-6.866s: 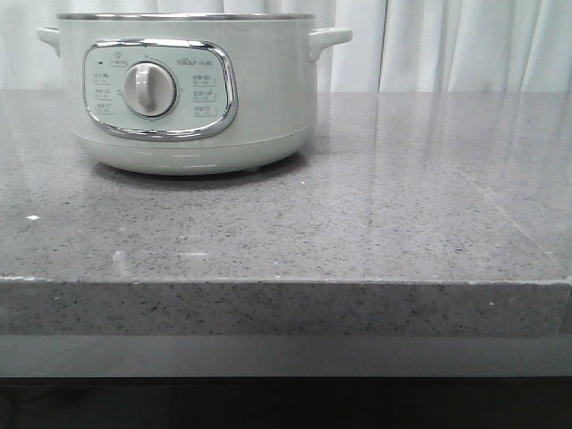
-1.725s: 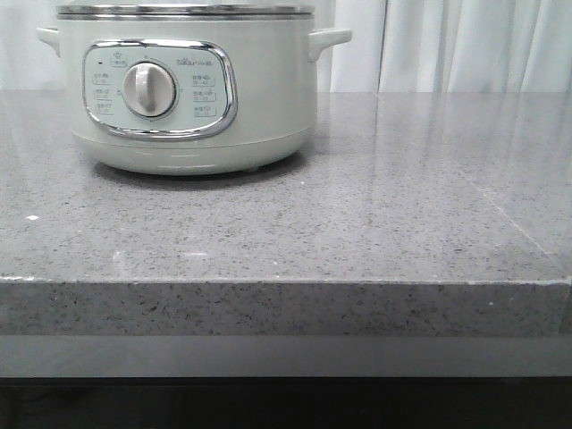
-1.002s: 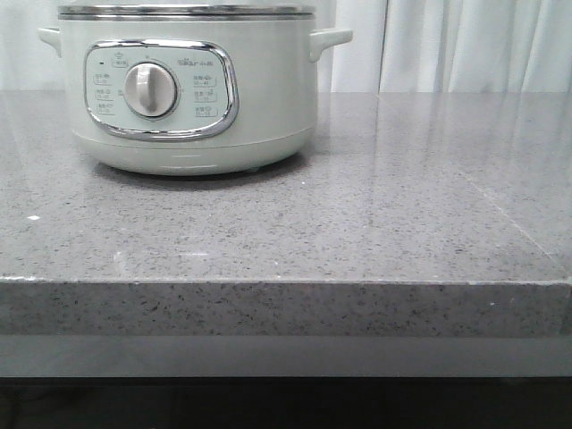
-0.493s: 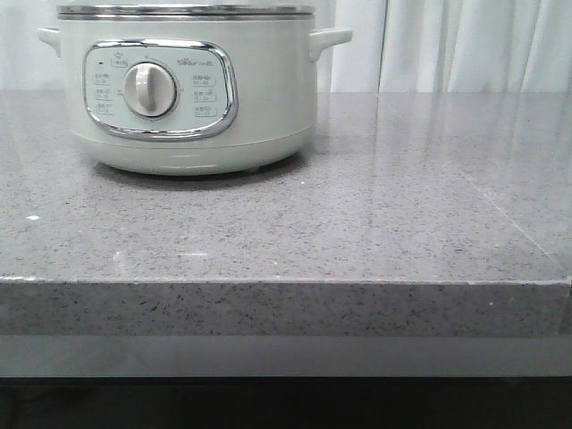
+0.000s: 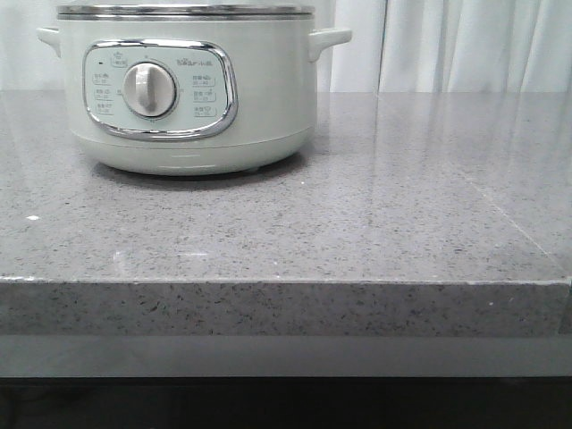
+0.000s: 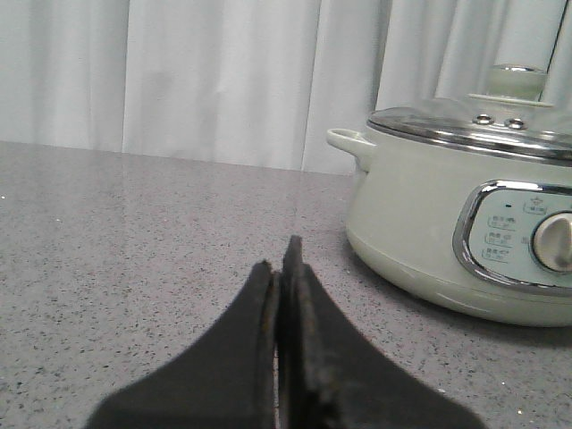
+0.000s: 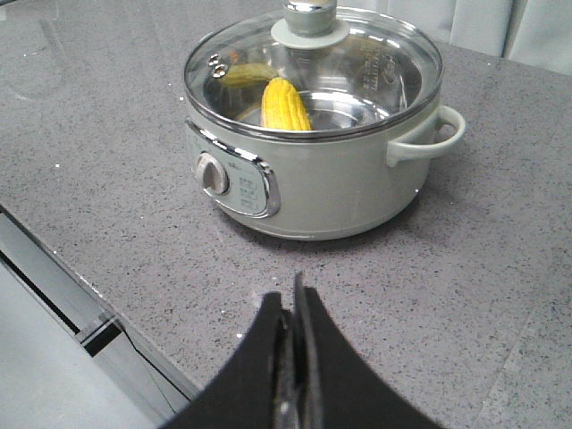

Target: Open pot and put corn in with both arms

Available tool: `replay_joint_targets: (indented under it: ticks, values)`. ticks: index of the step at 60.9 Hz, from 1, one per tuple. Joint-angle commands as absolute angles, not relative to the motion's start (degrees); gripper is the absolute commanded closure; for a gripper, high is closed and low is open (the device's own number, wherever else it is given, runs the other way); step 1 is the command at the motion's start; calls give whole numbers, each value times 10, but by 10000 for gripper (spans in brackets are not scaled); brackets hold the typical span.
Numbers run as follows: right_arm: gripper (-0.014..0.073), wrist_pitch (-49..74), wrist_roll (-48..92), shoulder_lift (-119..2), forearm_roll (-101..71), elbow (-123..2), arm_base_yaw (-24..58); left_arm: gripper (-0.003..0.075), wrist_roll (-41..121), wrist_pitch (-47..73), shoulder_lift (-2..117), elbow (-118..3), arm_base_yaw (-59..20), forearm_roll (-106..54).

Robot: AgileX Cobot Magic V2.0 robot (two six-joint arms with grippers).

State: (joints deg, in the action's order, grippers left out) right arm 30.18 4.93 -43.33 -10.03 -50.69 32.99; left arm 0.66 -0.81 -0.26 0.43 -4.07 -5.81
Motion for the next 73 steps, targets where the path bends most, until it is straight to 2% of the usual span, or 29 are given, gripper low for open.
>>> replay_joint_targets:
  ticks: [1,68,73]
  values:
    - [661,261,54,-431,-105,-520,328,741,0,-51,-12,6,-39,-58]
    - [661,260,54,-424,-104,-515,328,741,0,-51,-14,6,-36,-61]
    - [661,240,54,-401,-95,-491,299,741,0,-51,-14,6,-36,-61]
